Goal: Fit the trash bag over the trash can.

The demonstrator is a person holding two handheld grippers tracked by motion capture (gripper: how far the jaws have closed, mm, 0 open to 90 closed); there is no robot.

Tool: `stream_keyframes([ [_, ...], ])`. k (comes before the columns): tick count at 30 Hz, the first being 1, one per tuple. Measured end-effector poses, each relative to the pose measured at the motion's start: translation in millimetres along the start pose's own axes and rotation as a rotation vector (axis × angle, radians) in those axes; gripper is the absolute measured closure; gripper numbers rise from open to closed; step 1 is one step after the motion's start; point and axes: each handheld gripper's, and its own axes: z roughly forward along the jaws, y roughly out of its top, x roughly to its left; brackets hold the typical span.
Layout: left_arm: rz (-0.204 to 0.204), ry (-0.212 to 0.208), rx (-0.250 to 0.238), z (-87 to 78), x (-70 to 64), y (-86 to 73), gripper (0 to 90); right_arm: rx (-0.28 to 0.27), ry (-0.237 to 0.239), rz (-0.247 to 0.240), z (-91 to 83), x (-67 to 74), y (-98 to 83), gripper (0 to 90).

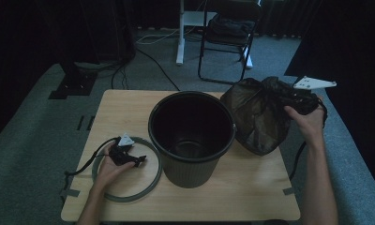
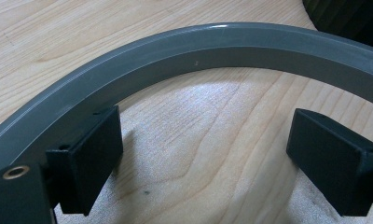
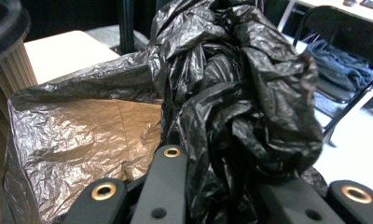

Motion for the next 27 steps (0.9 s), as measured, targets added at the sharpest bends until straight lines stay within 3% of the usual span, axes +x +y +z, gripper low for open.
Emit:
stream_keyframes([
  [11, 0.000, 0.000, 0.000, 0.0, 0.0, 0.0, 10.8, -0.077, -0.014, 0.018, -22.4, -7.3, 13.6, 82.9],
  [27, 0.000, 0.000, 0.000, 0.0, 0.0, 0.0, 10.8, -0.238, 0.013, 0.055, -63.7, -17.5, 30.0, 82.9],
])
